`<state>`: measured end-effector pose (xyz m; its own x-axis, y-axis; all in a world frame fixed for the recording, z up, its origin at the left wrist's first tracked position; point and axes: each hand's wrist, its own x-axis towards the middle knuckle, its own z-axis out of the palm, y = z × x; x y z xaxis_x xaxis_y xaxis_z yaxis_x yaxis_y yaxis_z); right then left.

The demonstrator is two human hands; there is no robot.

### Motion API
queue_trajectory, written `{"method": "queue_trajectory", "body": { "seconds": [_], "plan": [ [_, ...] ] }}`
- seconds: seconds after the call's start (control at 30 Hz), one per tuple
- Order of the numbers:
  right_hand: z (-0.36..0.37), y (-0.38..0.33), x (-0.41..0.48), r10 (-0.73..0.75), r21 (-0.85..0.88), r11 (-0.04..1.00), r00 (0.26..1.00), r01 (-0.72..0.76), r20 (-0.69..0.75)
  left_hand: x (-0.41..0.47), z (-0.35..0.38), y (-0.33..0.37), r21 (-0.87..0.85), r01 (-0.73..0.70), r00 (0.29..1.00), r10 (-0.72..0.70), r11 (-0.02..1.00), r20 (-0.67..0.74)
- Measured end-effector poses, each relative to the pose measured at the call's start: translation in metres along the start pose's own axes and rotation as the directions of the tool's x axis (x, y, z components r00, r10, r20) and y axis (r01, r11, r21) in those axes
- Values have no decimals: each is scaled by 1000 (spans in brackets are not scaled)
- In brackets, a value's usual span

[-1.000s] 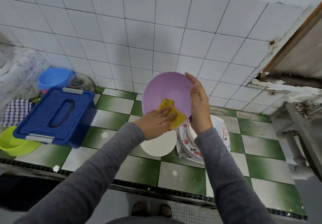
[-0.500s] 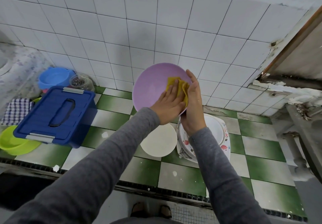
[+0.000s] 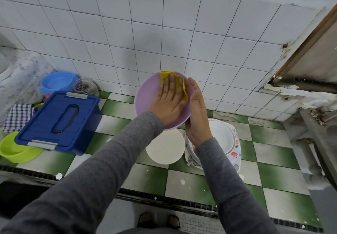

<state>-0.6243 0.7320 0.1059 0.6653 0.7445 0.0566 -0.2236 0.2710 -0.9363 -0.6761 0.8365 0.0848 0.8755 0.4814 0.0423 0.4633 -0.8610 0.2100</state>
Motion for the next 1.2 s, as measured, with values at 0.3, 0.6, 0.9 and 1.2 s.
{"method": "queue_trajectory", "body": {
  "seconds": [0.3, 0.6, 0.9, 1.2],
  "plan": [
    [-4, -10, 0, 32, 74, 997, 999, -29, -32, -11, 2, -26, 352, 17, 999, -32, 936, 37],
    [-13, -9, 14, -117, -153, 984, 980, 92, -162, -22, -3, -16, -7, -62, 952, 61, 998, 300],
    [-33, -23, 23, -3, 42, 999, 980, 11, -197, -53, -17, -7, -240, -264, 947, 298, 934, 121],
    [-53, -14, 34, 305, 323, 915, 939, -242, -162, -45, -30, -2, -83, -538, 812, 490, 839, -317]
  ]
}}
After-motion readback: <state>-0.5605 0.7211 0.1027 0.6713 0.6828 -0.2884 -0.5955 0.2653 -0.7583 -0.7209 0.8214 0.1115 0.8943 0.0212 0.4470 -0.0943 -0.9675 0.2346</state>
